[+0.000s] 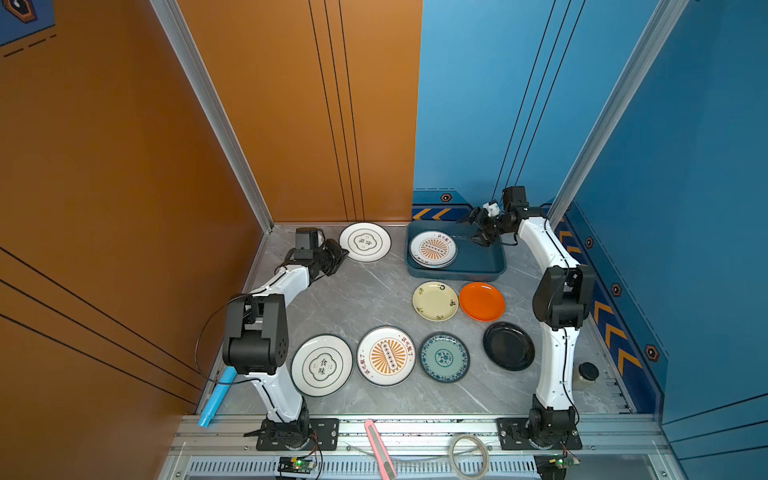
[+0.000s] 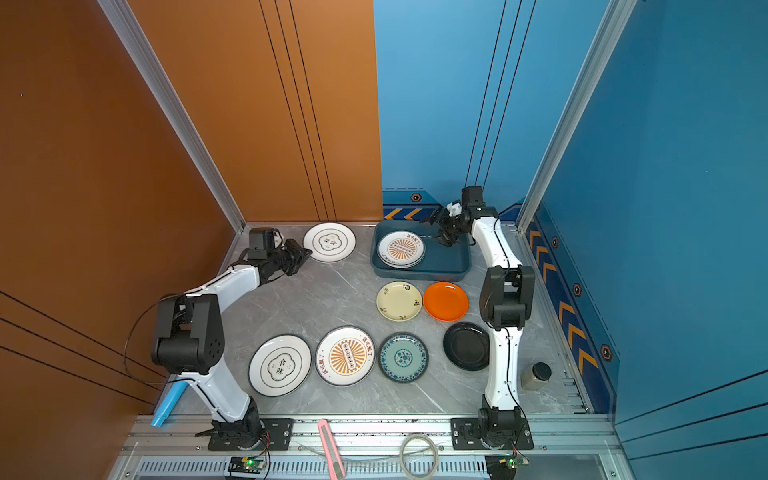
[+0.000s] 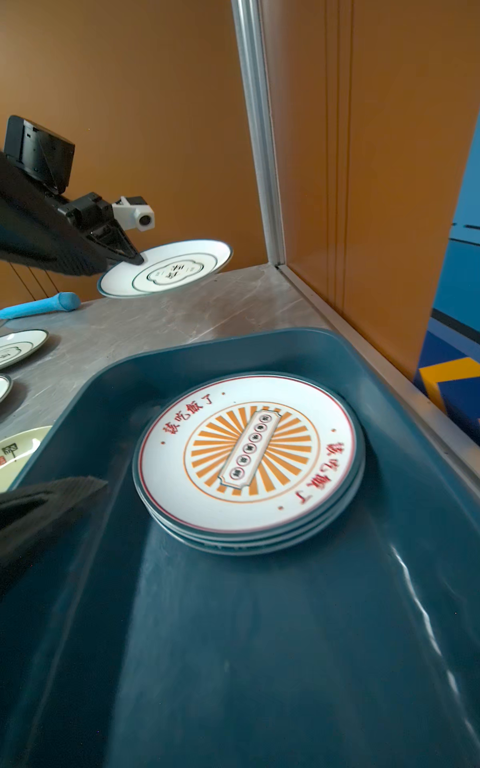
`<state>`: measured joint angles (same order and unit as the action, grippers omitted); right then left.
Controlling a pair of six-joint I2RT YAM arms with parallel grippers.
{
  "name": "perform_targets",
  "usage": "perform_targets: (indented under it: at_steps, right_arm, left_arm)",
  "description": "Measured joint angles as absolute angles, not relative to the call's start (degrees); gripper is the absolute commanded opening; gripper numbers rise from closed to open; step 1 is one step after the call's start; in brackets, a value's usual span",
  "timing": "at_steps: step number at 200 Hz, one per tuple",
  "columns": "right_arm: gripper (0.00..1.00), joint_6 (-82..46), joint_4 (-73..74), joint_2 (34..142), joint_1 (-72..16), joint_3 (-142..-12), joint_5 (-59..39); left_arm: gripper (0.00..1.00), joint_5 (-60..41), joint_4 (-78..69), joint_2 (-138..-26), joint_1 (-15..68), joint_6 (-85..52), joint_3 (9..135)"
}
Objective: Place the plates into the plastic bin on the countertop
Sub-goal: 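Lift the cloud-emblem plate upright with the left gripper toward the right gripper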
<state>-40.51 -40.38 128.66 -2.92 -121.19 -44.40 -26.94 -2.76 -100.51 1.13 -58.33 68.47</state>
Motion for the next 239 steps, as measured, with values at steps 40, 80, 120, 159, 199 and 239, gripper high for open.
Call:
perform_targets:
  at_steps: [40, 80, 120, 159, 199, 239]
  right_arm:
    - [0.83, -40.3, -36.7, 122.9, -7.1, -114.0, -46.3]
    - [0.84, -40.3, -30.7, 116.3, -9.6, -106.7, -49.5]
    - [0.83, -40.3, -26.1, 111.8, -10.6, -99.6, -52.5]
    - [0.81, -40.3, -24.8, 111.5, -12.6, -97.5, -55.0]
    - [0.78, -40.7, -23.1, 111.5, -13.8, -97.5, -56.0]
    - [0.55, -41.7, -21.8, 111.5, -13.9, -97.5, -57.4]
  left_arm:
    - [0.00, -32.8, -1.0, -95.9, 1.1, -58.3, 68.5]
    - [0.00, -37.6, 2.3, -93.4, 1.5, -57.9, 68.5]
    - [0.00, -40.4, 3.6, -91.3, 3.1, -57.8, 68.4]
    - [0.00, -41.6, 4.6, -91.2, 6.2, -57.2, 68.4]
    - [0.00, -41.9, 7.3, -92.4, 9.3, -55.3, 69.9]
    - [0.00, -42.1, 8.4, -95.8, 11.0, -54.8, 73.8]
